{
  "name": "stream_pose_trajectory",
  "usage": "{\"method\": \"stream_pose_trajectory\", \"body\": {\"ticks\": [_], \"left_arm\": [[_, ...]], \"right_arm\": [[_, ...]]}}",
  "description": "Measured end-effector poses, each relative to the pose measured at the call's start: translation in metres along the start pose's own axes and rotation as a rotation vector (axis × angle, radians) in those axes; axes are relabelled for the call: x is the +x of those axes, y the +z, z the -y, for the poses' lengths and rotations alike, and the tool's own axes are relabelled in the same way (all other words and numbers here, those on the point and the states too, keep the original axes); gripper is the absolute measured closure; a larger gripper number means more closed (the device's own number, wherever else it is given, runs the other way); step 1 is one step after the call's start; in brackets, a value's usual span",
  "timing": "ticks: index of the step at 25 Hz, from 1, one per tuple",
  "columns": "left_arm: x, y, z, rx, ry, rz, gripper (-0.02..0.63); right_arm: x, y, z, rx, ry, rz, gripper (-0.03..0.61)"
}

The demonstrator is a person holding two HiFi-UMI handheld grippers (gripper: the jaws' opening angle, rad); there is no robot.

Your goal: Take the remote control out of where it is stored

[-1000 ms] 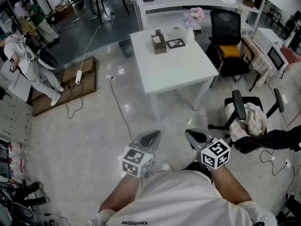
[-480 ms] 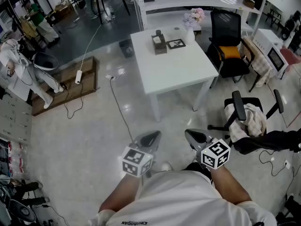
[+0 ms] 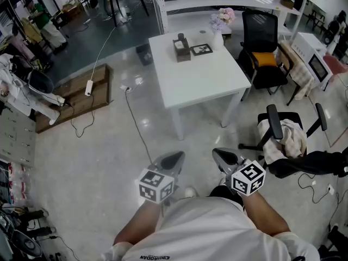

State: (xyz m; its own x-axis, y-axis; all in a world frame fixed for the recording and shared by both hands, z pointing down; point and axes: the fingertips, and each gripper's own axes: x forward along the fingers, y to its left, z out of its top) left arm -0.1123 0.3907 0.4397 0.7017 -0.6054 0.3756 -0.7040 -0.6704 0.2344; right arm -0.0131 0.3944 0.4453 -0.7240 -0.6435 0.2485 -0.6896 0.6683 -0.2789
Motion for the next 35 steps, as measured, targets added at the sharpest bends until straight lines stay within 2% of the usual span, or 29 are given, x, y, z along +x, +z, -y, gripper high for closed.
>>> {"method": "stream_pose_trajectory", "body": {"ticks": [8, 17, 22, 25, 30, 35], "left_arm": [[0.032, 0.015, 0.011, 0.017, 0.019, -0.002, 0.611], [0.099, 0.032, 0.034, 0.032, 0.060, -0.019, 0.611], [0.138, 0.044, 0.050, 0.035, 0.066, -0.016, 0.611], [0.154, 0.050, 0.050, 0.018, 0.096, -0.015, 0.611], [0.174, 0.060, 0.048, -0.063, 0.122, 0.006, 0.611], [0.188, 0.069, 0.050, -0.042, 0.163, -0.003, 0.611]], "right_arm": [[-0.015, 0.014, 0.035, -0.036, -0.010, 0.002, 0.572], [-0.041, 0.034, 0.103, -0.075, 0.003, 0.006, 0.572], [-0.049, 0.033, 0.151, -0.052, 0.014, -0.014, 0.572], [-0.050, 0.037, 0.170, -0.058, 0.046, -0.018, 0.572], [-0.050, 0.040, 0.196, -0.058, 0.087, -0.021, 0.572], [-0.050, 0.043, 0.220, -0.039, 0.106, -0.020, 0.572]]}}
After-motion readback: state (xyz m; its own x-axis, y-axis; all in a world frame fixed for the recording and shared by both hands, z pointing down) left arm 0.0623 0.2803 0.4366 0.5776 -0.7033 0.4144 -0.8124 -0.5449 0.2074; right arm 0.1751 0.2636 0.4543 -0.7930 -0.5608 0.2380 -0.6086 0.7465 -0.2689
